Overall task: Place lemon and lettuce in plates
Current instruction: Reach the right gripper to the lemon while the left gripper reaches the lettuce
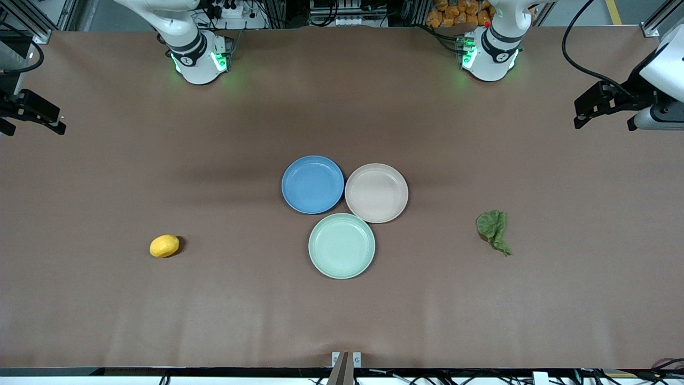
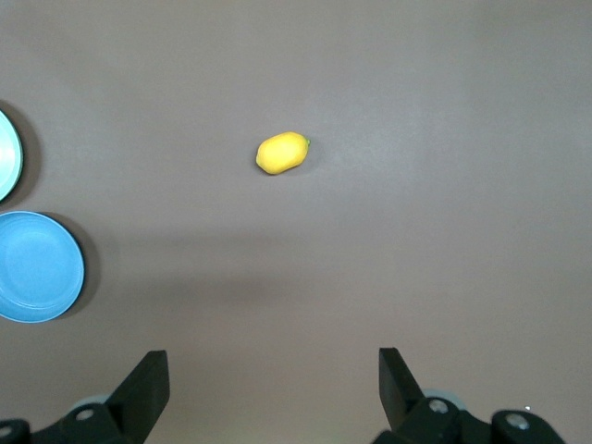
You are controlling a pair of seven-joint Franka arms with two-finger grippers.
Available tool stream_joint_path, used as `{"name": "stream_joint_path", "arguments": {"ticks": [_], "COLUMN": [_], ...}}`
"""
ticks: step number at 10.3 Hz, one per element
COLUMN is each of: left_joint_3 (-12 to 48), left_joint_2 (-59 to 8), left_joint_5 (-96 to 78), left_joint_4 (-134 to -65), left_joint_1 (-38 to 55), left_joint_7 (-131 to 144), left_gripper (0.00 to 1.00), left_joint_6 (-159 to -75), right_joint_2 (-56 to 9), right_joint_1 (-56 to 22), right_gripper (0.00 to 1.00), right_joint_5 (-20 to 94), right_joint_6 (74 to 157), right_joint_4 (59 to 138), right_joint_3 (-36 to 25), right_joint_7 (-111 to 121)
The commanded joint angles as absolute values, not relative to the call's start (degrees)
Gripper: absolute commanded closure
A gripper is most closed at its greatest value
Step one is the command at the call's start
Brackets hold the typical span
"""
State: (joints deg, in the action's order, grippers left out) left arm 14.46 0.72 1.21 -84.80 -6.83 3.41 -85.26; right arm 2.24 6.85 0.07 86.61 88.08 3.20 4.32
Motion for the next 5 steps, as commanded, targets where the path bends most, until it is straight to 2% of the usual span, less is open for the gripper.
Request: {"name": "stream_joint_path", "arguments": {"ticks": [1, 4, 5], "left_joint_3": [14.5, 14.5, 14.5], "left_joint_2": [1.0, -0.3, -2.6], "left_joint_5": [2.5, 2.4, 2.5], "left_joint_4": [-84.6, -85.5, -85.6], "left_joint_1": [-6.9, -7.0, -6.9], "left_joint_7": [2.6, 2.8, 2.9], "left_gripper": [0.00, 0.00, 0.00], "left_joint_6": [-84.4, -84.4, -84.5], "right_joint_2": [1.9, 1.8, 1.8], "right_joint_1": [6.9, 6.9, 6.9], "right_gripper": [0.00, 0.00, 0.00], "right_joint_5": [0.8, 0.8, 0.7], "right_joint_6": [85.9, 86.6, 86.7], "right_joint_4": [87.3, 88.2, 88.5], "right_joint_3": [3.4, 3.4, 3.4], "right_joint_7": [3.5, 3.5, 3.6]}}
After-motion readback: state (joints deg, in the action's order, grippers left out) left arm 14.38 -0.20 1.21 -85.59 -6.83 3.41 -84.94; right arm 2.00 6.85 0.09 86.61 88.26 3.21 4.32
